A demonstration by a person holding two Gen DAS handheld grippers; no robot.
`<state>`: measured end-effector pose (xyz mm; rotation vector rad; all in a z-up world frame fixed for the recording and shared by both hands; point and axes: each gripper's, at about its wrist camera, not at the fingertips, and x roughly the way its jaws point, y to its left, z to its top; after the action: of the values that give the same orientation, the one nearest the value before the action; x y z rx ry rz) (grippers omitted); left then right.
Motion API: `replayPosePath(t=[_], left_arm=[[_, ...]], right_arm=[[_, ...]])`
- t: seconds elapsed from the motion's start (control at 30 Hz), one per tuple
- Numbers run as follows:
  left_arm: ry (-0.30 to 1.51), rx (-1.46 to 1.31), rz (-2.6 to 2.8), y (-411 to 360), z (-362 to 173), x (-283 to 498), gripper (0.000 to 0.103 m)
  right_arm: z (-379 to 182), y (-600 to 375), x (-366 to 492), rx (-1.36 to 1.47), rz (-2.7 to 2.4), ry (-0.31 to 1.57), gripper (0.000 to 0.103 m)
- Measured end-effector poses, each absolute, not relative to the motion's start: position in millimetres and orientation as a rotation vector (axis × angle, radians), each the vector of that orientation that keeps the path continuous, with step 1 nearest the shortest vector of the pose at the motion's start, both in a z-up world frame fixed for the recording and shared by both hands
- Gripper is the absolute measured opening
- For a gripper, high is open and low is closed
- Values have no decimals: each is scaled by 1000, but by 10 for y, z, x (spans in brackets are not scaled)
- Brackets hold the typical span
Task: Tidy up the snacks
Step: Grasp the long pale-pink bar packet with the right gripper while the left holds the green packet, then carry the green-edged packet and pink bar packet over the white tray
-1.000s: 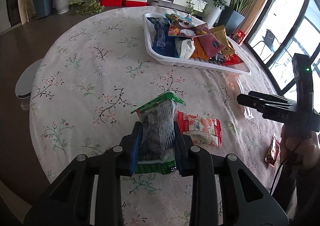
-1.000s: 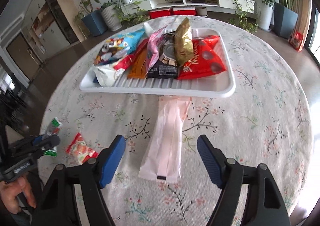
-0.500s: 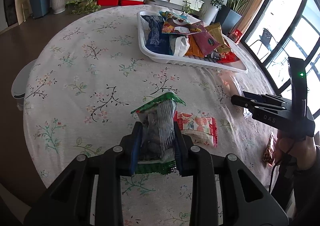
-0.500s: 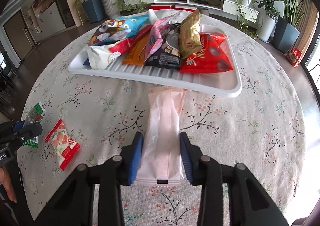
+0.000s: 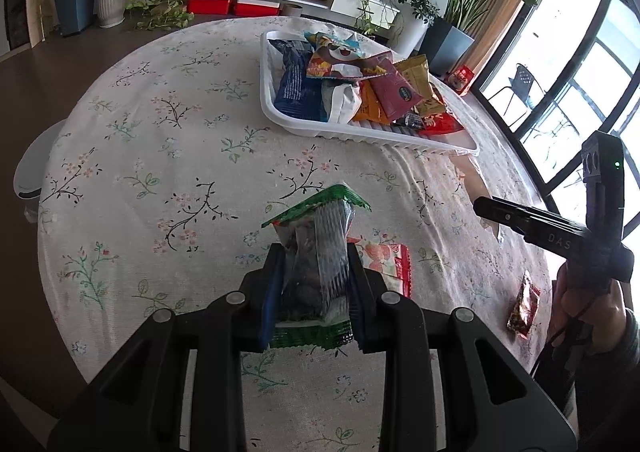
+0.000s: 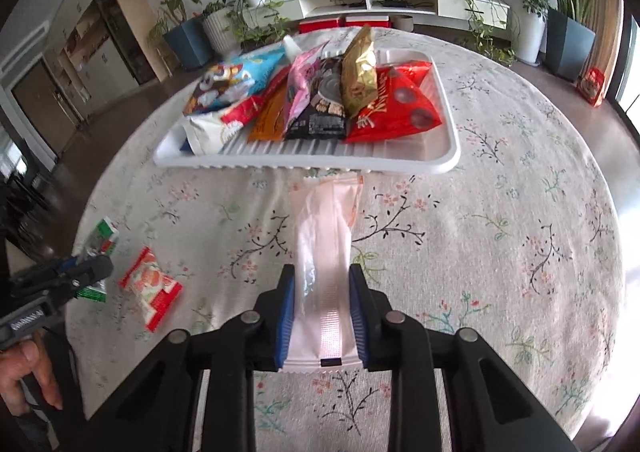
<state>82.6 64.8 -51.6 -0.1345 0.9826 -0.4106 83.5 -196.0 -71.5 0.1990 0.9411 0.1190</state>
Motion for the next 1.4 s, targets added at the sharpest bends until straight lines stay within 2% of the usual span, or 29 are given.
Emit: replayPosePath(t=[0.37,0.63,0.93,1.07,1.4], left_arm=[[928,-200,-505,441,-187,1016,26],[836,-179,-555,153,379,1535,26],[801,-183,-569,-277,721,2343,26],[842,-168,-553,-467,520,2672,26],[933,-138,-521,-653,-201,2997,26]], right_arm=[[-458,-2498,749,377,72,865,28],[164,-2933,848,419,19,722,28],[836,-2616,1419,321,125,602,28],[747,-2460,1828,331,169,651,28],[-36,-2361,2343,350,166,834,28]])
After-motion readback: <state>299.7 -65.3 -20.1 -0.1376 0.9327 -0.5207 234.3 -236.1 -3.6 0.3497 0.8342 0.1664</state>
